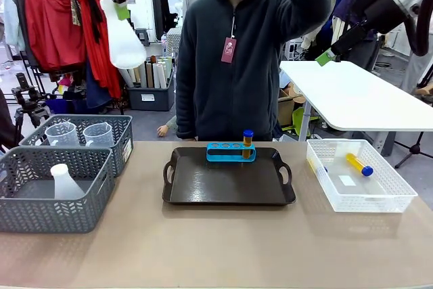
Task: Prepare the laboratory tools.
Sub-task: Pick up one Small flask and place it on the Handle tray.
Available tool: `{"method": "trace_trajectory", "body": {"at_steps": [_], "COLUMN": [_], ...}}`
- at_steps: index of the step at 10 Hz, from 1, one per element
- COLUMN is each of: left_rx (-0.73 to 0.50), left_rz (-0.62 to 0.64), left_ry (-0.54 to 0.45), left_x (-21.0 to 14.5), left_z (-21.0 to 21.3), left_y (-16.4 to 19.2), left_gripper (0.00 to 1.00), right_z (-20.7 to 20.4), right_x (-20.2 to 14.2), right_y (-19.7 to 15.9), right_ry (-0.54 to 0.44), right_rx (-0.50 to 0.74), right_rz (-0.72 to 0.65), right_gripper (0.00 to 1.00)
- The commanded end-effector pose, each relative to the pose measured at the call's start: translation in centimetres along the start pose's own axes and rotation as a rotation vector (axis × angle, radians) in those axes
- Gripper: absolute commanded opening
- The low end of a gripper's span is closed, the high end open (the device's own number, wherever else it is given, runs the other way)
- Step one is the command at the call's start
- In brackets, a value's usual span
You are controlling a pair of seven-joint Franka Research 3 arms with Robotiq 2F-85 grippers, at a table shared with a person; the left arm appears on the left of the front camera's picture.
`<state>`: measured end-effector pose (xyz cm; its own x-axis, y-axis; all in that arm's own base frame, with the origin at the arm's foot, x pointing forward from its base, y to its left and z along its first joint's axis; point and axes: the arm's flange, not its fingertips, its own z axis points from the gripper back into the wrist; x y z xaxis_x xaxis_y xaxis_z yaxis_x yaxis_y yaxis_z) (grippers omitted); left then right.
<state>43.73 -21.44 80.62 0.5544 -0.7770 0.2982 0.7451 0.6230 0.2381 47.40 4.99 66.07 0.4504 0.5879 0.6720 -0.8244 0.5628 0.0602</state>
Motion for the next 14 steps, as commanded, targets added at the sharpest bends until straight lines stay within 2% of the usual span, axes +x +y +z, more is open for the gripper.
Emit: {"method": "trace_trajectory", "body": {"at_steps": [1,7,10,14], "left_rx": [-0.026,-0.033,-0.126,-0.183], "left_rz": [-0.067,-0.053,-0.138,-0.134], "left_ry": [-0.025,-0.012,0.008,0.031], "left_x": [1.5,1.9,4.3,5.0], "left_z": [0.5,-0.7,-4.7,-6.7], "left_y": [-0.5,-1.9,-4.9,-5.3], "left_gripper": [0.0,0.0,0.0,0.0], "right_z": [0.2,0.2,0.2,0.2], "right_x": [0.0,0.0,0.0,0.0], "right_y": [0.1,0.1,0.1,0.1], "right_ry": [-0.002,-0.002,-0.002,-0.002], "right_rx": [0.001,0.001,0.001,0.001], "right_rz": [0.005,0.005,0.005,0.005], "right_gripper": [1.0,1.0,1.0,1.0]}}
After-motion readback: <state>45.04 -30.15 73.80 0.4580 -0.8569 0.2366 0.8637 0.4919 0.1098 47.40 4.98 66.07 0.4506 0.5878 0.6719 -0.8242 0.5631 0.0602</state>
